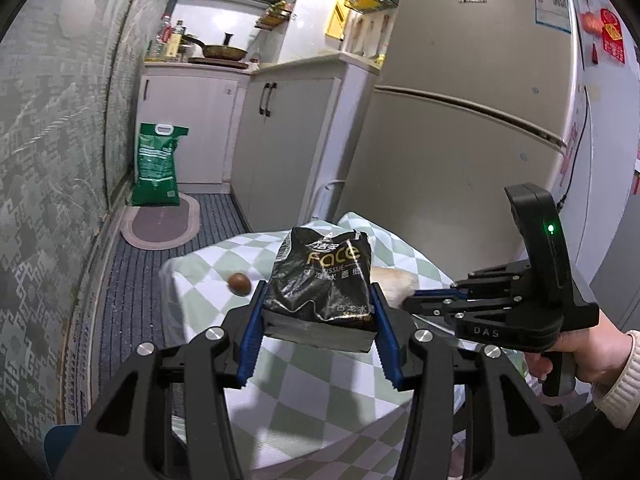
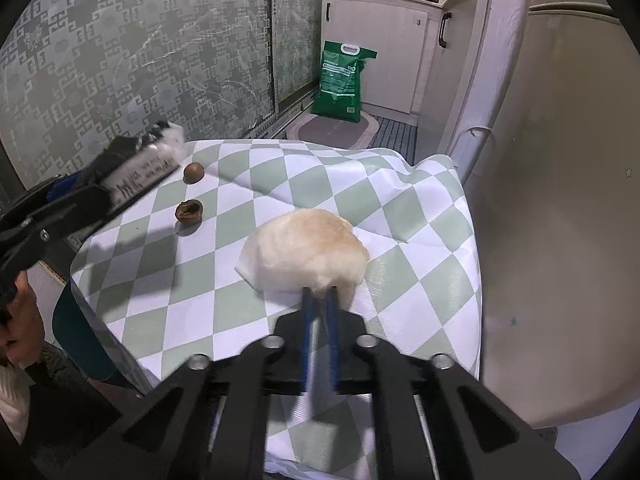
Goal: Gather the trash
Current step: 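Grasp the black packet with the left tool while the right tool grasps the white bun, then carry the black packet and white bun over the teal bin with both tools, then open both tools to drop the packet and bun into the bin, then move the left tool to one brown nut while the right tool approaches the other nut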
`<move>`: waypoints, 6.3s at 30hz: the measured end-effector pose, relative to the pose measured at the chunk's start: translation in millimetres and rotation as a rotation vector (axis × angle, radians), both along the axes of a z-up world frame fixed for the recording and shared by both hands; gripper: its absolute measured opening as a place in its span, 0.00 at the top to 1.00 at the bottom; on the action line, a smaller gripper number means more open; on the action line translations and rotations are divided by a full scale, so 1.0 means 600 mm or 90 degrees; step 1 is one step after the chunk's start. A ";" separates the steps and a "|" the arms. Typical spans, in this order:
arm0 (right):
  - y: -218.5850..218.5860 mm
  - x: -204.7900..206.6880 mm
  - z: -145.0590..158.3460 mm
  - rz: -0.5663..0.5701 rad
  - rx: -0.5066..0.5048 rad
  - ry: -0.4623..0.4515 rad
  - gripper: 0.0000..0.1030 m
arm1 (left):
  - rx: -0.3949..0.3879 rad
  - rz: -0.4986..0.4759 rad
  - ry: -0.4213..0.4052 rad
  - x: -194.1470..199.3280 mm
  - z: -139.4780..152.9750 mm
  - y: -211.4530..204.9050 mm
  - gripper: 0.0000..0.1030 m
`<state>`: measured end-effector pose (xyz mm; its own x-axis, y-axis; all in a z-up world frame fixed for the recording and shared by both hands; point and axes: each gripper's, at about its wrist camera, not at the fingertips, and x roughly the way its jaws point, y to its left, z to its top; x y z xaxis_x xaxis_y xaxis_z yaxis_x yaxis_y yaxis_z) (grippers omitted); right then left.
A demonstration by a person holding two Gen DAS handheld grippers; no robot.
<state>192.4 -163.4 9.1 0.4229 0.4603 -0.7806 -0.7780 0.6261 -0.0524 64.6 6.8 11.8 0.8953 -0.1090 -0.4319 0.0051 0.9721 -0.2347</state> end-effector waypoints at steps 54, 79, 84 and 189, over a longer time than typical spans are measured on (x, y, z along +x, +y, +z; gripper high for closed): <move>0.089 -0.025 0.094 0.016 0.093 -0.031 0.96 | 0.017 0.157 0.011 -0.141 0.007 0.158 0.50; 0.231 -0.152 0.115 0.163 0.097 -0.030 0.96 | 0.038 0.206 0.224 -0.166 -0.088 0.238 0.50; 0.263 -0.177 0.104 0.193 0.078 -0.027 0.96 | 0.034 0.201 0.278 -0.165 -0.111 0.249 0.50; 0.177 -0.060 0.016 0.099 0.015 0.042 0.51 | 0.061 0.116 0.152 -0.032 -0.002 0.164 0.56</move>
